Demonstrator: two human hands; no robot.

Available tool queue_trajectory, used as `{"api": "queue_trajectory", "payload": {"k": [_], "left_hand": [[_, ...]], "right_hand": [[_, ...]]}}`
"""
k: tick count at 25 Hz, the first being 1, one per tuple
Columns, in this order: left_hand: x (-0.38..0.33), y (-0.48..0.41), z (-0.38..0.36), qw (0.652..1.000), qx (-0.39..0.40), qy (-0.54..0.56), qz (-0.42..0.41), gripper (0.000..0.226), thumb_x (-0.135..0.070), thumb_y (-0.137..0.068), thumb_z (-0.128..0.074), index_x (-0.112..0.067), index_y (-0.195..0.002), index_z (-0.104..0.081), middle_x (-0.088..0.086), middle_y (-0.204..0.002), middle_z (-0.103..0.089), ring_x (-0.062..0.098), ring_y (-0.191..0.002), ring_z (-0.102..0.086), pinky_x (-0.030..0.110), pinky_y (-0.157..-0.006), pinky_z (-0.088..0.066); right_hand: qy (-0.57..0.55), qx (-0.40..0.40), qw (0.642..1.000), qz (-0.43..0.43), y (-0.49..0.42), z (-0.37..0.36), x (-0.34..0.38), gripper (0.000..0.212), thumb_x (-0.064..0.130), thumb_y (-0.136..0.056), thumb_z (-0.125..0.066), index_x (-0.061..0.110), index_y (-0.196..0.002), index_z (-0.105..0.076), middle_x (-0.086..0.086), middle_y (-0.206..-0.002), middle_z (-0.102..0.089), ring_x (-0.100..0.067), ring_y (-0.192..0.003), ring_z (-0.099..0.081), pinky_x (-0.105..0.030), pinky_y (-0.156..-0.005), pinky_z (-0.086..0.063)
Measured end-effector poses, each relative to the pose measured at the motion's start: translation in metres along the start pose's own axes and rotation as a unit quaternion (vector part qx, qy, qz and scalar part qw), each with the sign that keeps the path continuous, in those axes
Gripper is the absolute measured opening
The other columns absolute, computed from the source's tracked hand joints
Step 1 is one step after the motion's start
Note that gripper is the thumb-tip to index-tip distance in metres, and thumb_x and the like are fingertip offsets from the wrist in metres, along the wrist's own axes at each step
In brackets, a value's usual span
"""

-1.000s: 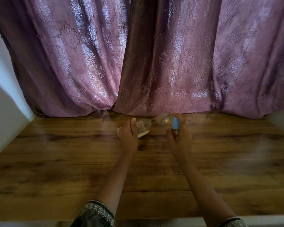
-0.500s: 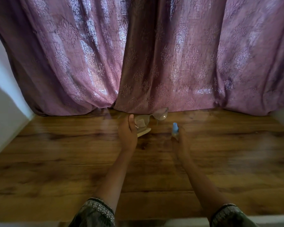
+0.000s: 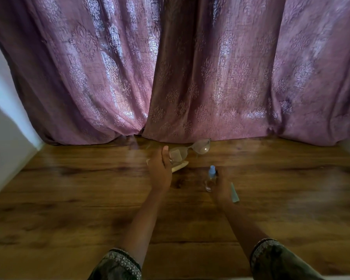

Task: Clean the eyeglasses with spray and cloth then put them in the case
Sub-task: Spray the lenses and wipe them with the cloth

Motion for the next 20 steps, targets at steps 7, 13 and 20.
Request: {"api": "queue_trajectory", "payload": {"k": [7,13,20], "left_hand": [[-0.009,0.005,-0.008,1.0,0.005,0.011,-0.008,0.03,-0.027,-0.096,-0.034,-0.017,-0.069,-0.043,-0.016,-0.056,-0.039,-0.002,-0.056,-0.048,0.009,-0.052,-0.033],[-0.01,0.009,-0.008,1.0,-0.004,0.015,-0.02,0.031,-0.034,-0.093,-0.03,-0.019,-0.069,-0.042,-0.017,-0.056,-0.038,-0.005,-0.058,-0.048,0.016,-0.052,-0.029],[-0.012,0.011,-0.007,1.0,-0.008,0.016,-0.01,0.025,-0.019,-0.095,-0.036,-0.018,-0.071,-0.044,-0.017,-0.056,-0.039,-0.006,-0.059,-0.05,0.007,-0.053,-0.033]], "right_hand": [[0.124,0.007,0.992,0.02,0.003,0.006,-0.012,0.053,-0.001,-0.078,-0.065,0.006,-0.126,-0.042,-0.016,-0.125,-0.049,-0.031,-0.11,-0.053,-0.035,-0.087,-0.046],[0.195,-0.018,0.98,-0.023,0.008,0.02,-0.028,0.055,0.027,-0.088,-0.056,0.01,-0.136,-0.034,-0.015,-0.146,-0.028,-0.035,-0.121,-0.044,-0.048,-0.095,-0.044],[0.328,0.037,0.944,-0.016,0.014,0.021,-0.037,0.036,0.021,-0.093,-0.047,0.014,-0.128,-0.05,-0.011,-0.139,-0.042,-0.029,-0.12,-0.045,-0.04,-0.093,-0.046]]}}
Point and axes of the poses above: each hand's wrist, its own y-axis away from the middle knuckle, its own z-axis out of the back of the hand, x = y × z, the point moved 1 cm from there along -y, towards the middle knuckle
